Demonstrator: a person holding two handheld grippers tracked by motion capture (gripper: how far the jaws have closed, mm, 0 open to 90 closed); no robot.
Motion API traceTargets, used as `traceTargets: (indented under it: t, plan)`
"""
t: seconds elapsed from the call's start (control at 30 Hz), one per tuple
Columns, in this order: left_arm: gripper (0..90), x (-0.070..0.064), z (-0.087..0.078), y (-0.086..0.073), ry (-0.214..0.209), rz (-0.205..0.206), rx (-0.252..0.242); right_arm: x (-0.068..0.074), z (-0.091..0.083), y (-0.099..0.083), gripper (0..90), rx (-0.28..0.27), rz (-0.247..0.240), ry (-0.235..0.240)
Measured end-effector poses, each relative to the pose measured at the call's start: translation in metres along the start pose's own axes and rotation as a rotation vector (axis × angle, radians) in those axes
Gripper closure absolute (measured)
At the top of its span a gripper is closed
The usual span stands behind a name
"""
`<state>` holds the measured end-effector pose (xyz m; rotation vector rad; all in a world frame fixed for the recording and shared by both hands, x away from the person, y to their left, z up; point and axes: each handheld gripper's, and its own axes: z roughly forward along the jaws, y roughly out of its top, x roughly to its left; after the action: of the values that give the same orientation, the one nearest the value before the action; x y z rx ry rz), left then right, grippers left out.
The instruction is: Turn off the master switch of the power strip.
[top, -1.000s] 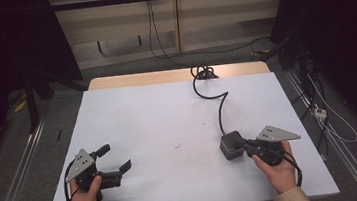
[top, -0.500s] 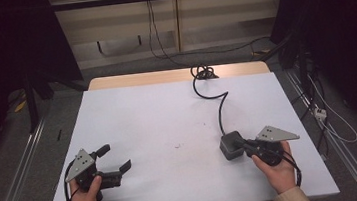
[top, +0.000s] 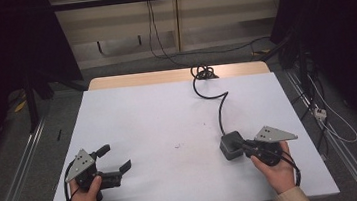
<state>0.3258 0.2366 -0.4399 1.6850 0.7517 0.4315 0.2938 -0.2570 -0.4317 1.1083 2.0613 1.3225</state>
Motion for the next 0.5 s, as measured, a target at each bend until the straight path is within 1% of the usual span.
traceTargets:
  t: [0.27, 0.33, 0.5]
  plan:
    - [2.2, 0.0001, -0.0006, 0.0, 0.004, -0.004, -0.004, -0.0005, -0.0004, 0.0002, 90.0, 0.003, -0.009, 0.004]
    - [2.2, 0.0001, -0.0007, 0.0, 0.004, -0.001, -0.003, -0.0011, -0.0005, -0.0001, 90.0, 0.0, -0.003, 0.007]
    - [2.3, 0.0004, -0.0009, 0.0002, 0.005, -0.001, -0.003, -0.0031, -0.0022, -0.0005, 90.0, 0.0, -0.003, -0.002]
